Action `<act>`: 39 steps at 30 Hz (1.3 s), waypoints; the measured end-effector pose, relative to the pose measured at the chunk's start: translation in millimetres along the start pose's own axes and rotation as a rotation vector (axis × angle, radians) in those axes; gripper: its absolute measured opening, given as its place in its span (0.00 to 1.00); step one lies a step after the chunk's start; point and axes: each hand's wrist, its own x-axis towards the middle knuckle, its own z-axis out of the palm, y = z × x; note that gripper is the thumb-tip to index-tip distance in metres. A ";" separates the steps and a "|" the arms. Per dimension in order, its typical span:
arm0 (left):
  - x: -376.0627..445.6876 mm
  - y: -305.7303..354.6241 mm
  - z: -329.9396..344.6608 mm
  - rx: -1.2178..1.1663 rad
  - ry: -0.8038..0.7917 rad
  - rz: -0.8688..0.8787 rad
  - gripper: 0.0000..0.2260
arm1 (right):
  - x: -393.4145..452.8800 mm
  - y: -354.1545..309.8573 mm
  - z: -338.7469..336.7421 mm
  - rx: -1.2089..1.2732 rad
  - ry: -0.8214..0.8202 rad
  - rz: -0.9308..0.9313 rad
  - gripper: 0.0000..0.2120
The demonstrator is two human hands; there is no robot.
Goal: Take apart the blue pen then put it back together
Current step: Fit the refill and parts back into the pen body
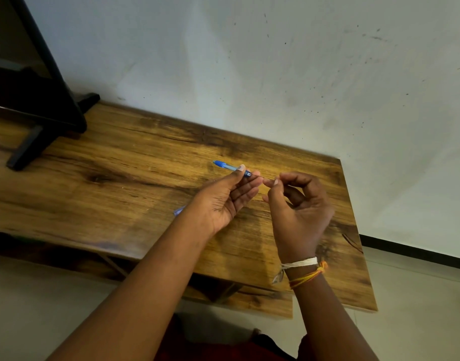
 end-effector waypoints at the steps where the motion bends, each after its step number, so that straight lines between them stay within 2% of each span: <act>1: -0.4 0.3 0.2 0.001 0.000 0.000 0.07 | 0.2 -0.1 0.1 0.002 0.001 0.001 0.05; 11: -2.9 2.3 1.6 0.014 0.005 0.002 0.08 | -0.4 -0.5 1.2 -0.027 -0.021 0.004 0.04; 17: -6.5 4.5 1.4 0.073 -0.052 -0.024 0.07 | 0.4 0.1 4.6 -0.050 -0.046 -0.012 0.05; 31: -7.3 1.6 3.8 0.126 -0.073 -0.034 0.05 | 3.2 5.1 2.7 -0.168 -0.101 0.007 0.10; 36: -6.8 -0.9 6.4 0.113 -0.093 -0.058 0.05 | 4.2 5.2 -0.9 -0.183 -0.092 0.023 0.11; 39: -6.5 -2.3 8.8 0.094 -0.122 -0.078 0.06 | 7.2 5.8 -7.0 -0.205 -0.032 -0.007 0.10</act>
